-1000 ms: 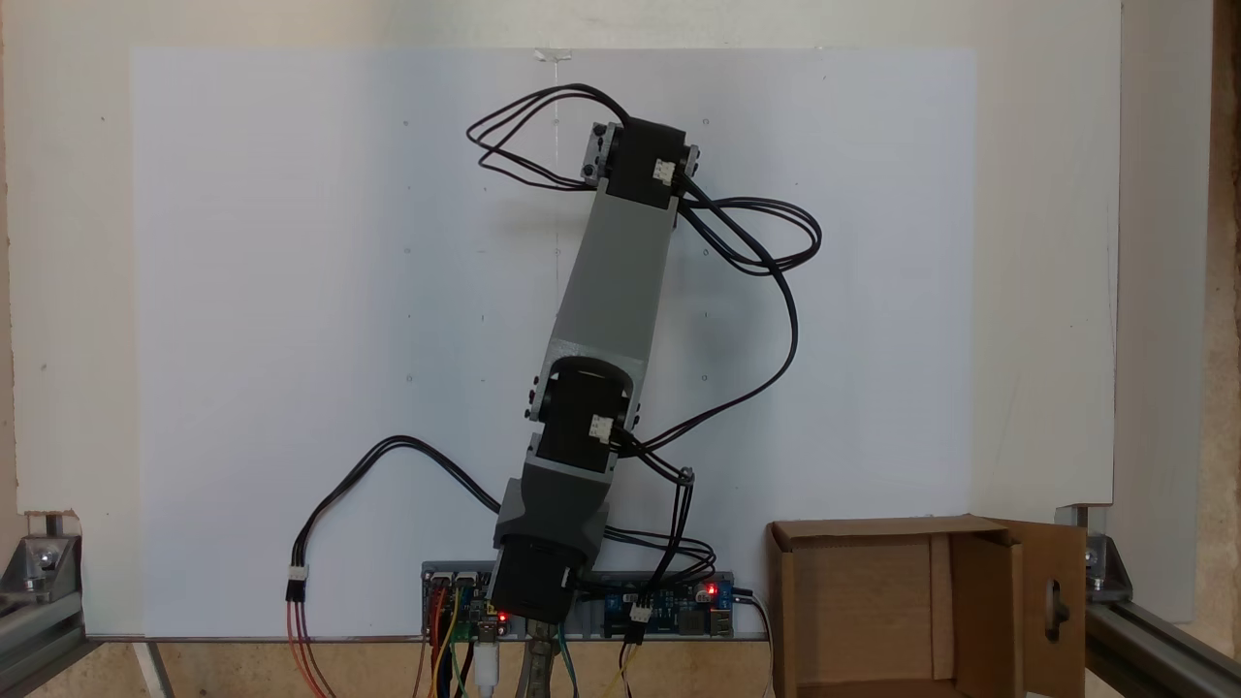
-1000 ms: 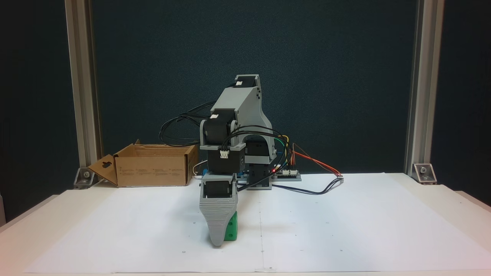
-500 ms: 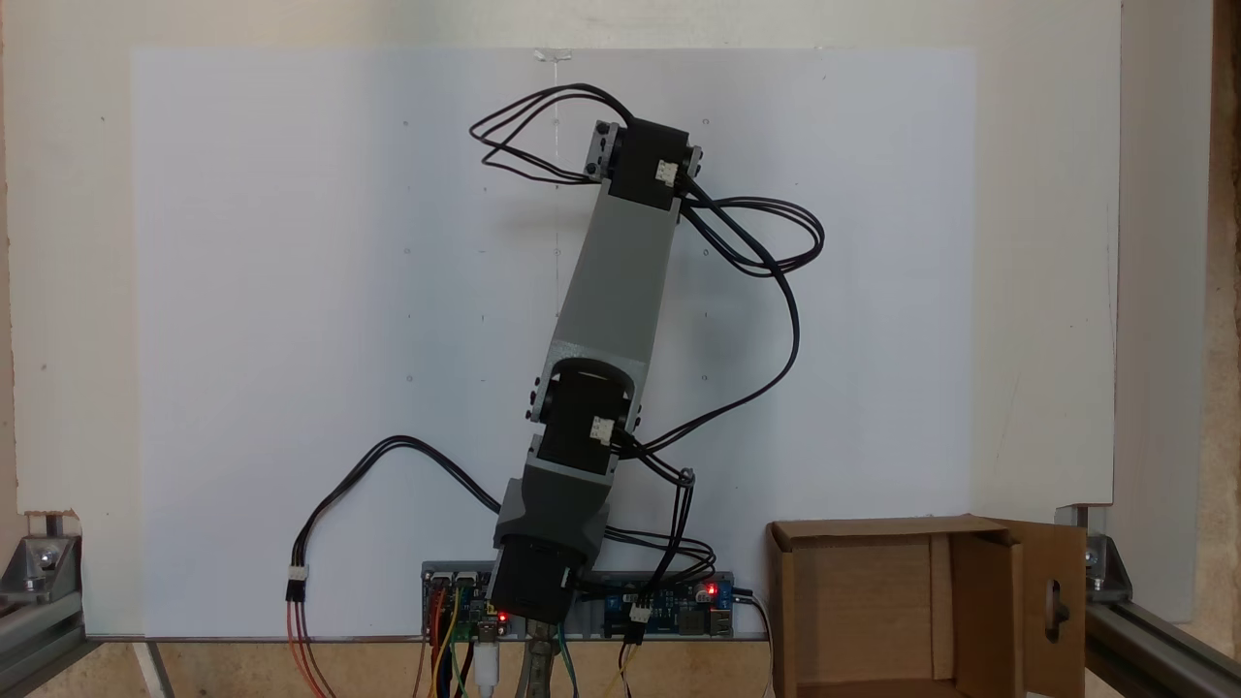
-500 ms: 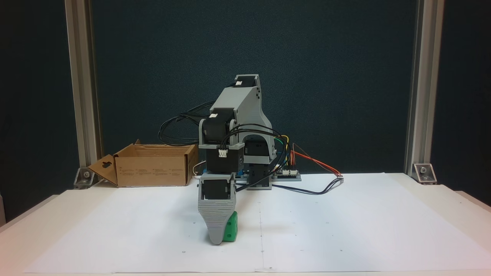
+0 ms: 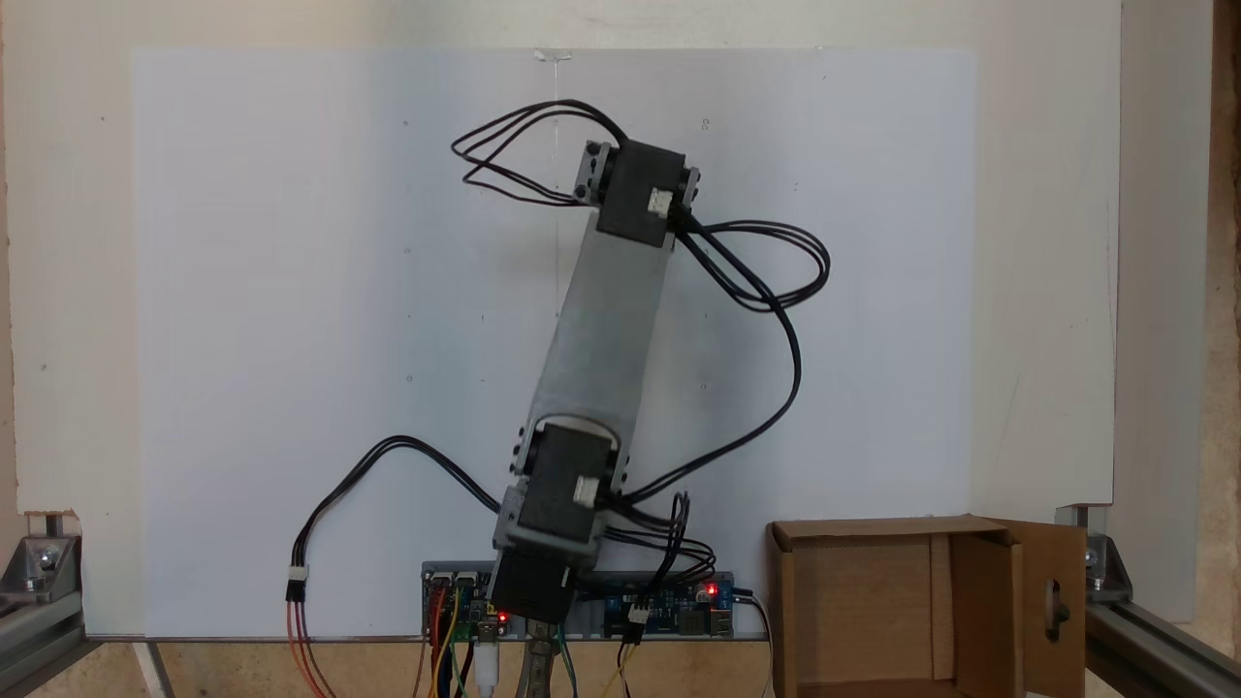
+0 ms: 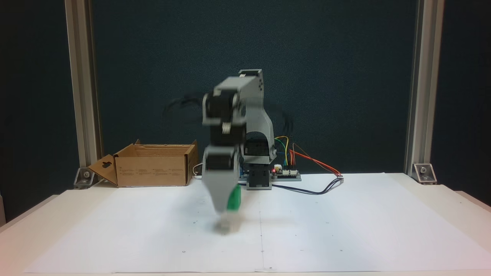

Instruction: Grasp a green dice and put it in the bin.

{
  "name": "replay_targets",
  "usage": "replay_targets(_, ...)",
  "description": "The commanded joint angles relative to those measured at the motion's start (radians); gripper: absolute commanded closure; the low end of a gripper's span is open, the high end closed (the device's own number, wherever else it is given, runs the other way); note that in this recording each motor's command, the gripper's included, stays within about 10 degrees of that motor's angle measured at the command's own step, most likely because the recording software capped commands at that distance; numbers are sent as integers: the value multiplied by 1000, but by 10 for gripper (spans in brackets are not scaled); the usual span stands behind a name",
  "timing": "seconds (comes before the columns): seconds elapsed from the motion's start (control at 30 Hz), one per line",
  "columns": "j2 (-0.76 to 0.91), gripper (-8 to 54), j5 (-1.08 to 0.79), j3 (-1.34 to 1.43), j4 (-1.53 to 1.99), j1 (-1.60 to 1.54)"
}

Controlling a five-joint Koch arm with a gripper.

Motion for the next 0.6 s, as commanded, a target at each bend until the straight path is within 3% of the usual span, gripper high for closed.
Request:
replay_targets(0.0,117,336,61,-28,92,-12)
replay_targets(0.37,296,336,74,-296,356,-11)
replay_targets(0.57,313,336,32,-319,354,114)
